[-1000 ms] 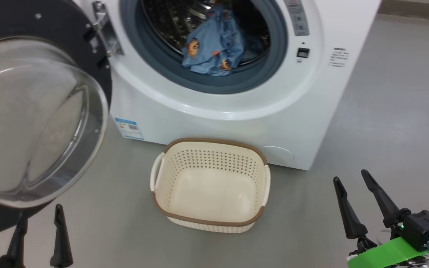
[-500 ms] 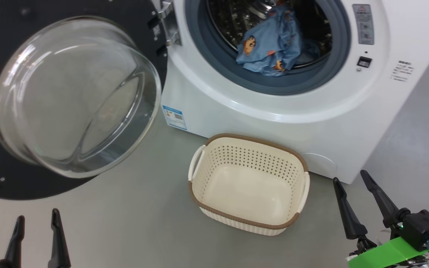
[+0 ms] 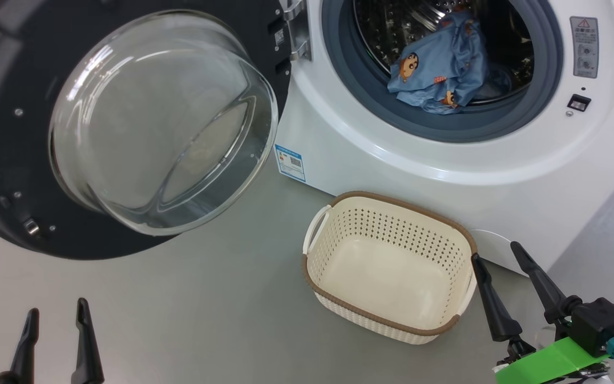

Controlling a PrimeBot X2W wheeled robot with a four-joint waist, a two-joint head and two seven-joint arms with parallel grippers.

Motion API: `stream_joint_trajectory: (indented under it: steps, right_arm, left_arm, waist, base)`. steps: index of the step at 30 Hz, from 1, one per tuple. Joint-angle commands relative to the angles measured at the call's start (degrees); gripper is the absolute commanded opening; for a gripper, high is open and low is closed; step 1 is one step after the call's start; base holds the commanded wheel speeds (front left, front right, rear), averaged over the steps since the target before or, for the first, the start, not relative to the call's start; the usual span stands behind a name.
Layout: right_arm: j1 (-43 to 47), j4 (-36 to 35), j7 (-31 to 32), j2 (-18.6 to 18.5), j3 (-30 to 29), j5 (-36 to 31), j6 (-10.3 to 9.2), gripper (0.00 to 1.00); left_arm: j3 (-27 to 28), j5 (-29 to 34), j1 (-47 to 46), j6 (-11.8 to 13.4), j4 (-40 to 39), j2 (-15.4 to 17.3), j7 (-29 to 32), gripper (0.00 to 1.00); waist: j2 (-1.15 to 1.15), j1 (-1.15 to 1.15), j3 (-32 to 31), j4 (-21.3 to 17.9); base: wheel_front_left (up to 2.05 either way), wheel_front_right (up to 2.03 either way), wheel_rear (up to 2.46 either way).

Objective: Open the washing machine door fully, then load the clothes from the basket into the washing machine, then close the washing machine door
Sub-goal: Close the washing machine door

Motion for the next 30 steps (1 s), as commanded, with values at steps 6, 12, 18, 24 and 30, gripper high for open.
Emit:
stream_joint_trajectory:
  steps: [6, 12, 18, 24, 30]
  right_arm:
    - [-1.48, -1.09, -0.45, -1.12, 1.06, 0.53, 0.41, 1.0]
    - [-1.72, -0.83, -0.45, -1.18, 1.96, 0.72, 0.41, 1.0]
    - [-1.55, -0.79, -0.45, -1.22, 2.18, 0.92, 0.41, 1.0]
    - [-1.26, -0.95, -0.45, -1.11, 2.11, 1.0, 0.41, 1.0]
    - [-0.51, -1.28, -0.45, -0.66, 1.67, 0.84, 0.41, 1.0]
  left_arm:
    - [1.67, -0.85, -0.07, 0.58, -1.66, 0.62, -0.32, 1.0]
    - [1.9, -0.83, 0.49, 1.0, -2.26, 0.62, -0.32, 1.0]
    - [1.83, -0.73, 0.85, 1.16, -2.88, 0.62, -0.32, 1.0]
    - [1.87, -1.61, 0.54, 0.87, -3.94, 0.62, -0.32, 0.0]
    - [4.77, -7.37, -1.49, -0.54, -8.26, 0.63, -0.32, 0.0]
  waist:
    - [0.0, 0.0, -0.23, 1.26]
    - [0.0, 0.0, -0.51, 1.33]
    - [0.0, 0.0, -0.9, 1.22]
    - [0.0, 0.0, -1.09, 1.16]
    - [0.0, 0.0, -1.35, 1.21]
  base:
    - [0.0, 0.0, 0.0]
    - [0.0, 0.0, 0.0]
    - [0.0, 0.0, 0.0]
    - [0.0, 0.0, 0.0]
    - [0.0, 0.0, 0.0]
